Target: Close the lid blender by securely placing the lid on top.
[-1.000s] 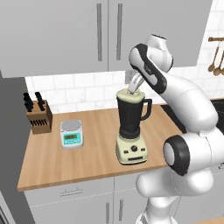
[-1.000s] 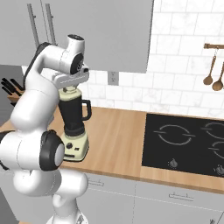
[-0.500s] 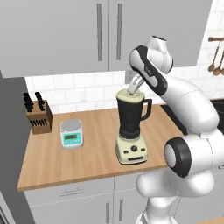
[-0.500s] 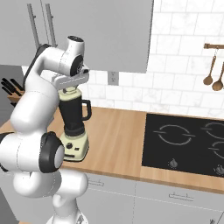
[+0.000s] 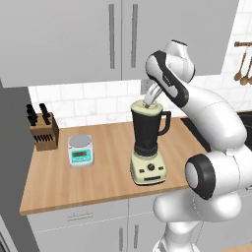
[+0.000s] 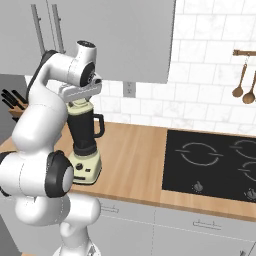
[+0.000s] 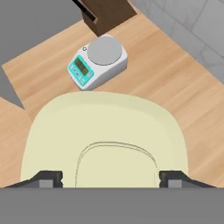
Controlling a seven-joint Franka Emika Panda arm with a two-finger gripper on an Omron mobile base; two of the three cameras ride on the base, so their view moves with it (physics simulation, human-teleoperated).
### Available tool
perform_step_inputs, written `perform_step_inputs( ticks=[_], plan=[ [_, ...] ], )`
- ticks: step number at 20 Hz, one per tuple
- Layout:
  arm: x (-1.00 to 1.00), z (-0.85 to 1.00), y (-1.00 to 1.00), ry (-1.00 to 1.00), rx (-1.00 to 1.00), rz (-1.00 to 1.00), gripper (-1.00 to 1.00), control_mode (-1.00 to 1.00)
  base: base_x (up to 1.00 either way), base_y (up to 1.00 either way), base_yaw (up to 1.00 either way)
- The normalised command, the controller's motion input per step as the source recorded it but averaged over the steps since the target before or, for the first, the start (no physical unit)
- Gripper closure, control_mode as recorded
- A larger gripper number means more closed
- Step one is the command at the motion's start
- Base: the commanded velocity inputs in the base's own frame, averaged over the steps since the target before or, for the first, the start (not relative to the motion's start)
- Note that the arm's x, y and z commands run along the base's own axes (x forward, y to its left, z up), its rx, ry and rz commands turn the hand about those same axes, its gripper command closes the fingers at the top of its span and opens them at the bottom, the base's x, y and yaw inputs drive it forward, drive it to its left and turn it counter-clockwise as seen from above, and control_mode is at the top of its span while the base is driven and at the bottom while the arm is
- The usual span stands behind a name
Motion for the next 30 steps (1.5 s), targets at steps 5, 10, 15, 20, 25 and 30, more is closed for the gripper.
perform_step_inputs(
  ticks=[5, 10, 15, 20, 25, 30],
  plan=[
    [0.0, 0.0, 0.0, -0.02, 0.0, 0.0, -1.0, -1.0, 0.0, 0.0, 0.0],
    [0.0, 0.0, 0.0, -0.07, 0.0, 0.0, -1.0, -1.0, 0.0, 0.0, 0.0],
    [-0.14, 0.02, 0.0, -0.13, 0.04, 0.0, -1.0, -1.0, 0.0, 0.0, 0.0],
    [-0.31, 0.08, -0.01, -0.2, 0.1, 0.0, -1.0, -1.0, 0.0, 0.0, 0.0],
    [-0.46, 0.12, -0.15, -0.27, 0.16, 0.0, -1.0, -1.0, 0.0, 0.0, 0.0],
    [-0.91, 0.0, -0.79, -0.34, 0.24, 0.0, -1.0, -1.0, 0.0, 0.0, 0.0]
  ],
)
